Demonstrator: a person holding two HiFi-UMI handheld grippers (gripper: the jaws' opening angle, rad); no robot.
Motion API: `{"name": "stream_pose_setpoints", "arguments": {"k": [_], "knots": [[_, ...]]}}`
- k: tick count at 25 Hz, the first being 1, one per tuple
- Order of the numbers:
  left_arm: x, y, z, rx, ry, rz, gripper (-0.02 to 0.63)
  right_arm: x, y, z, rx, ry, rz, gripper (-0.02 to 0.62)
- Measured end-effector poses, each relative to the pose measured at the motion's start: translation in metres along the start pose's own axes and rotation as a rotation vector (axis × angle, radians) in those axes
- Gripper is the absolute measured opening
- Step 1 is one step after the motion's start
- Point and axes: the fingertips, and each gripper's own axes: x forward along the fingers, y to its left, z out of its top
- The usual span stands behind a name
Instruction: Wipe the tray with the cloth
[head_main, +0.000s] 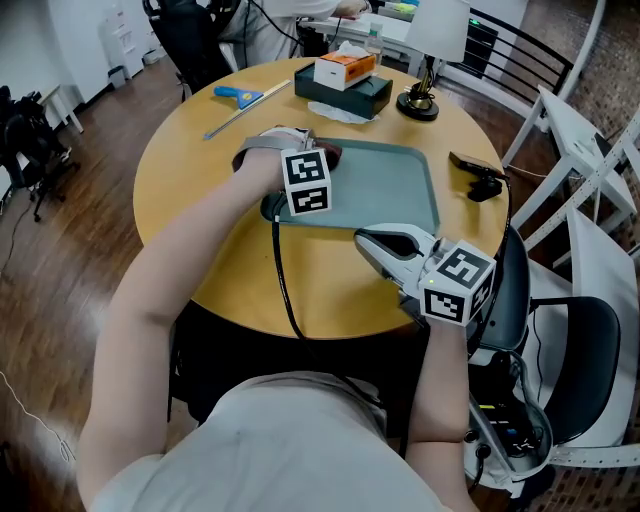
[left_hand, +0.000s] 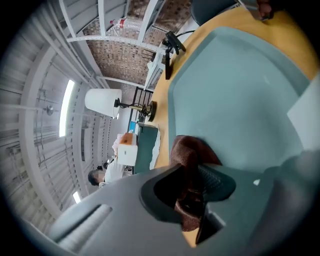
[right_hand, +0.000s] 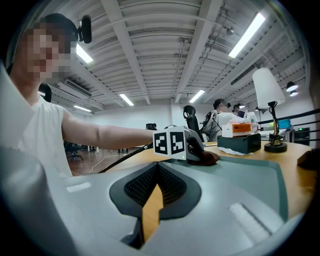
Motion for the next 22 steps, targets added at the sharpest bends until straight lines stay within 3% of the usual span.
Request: {"name": "stream_pose_setpoints", "arguments": {"k": [9, 22], "knots": [[-0.060, -0.026, 0.028, -0.018, -0.079, -0.083, 0.091, 0.001, 0.000, -0.001, 0.002, 0.002, 0.001, 0.002], [-0.111, -0.056, 0.060, 0.078, -0.165, -0.184, 0.091, -0.024, -0.014, -0.004, 0.008, -0.004, -0.049, 0.002]]}}
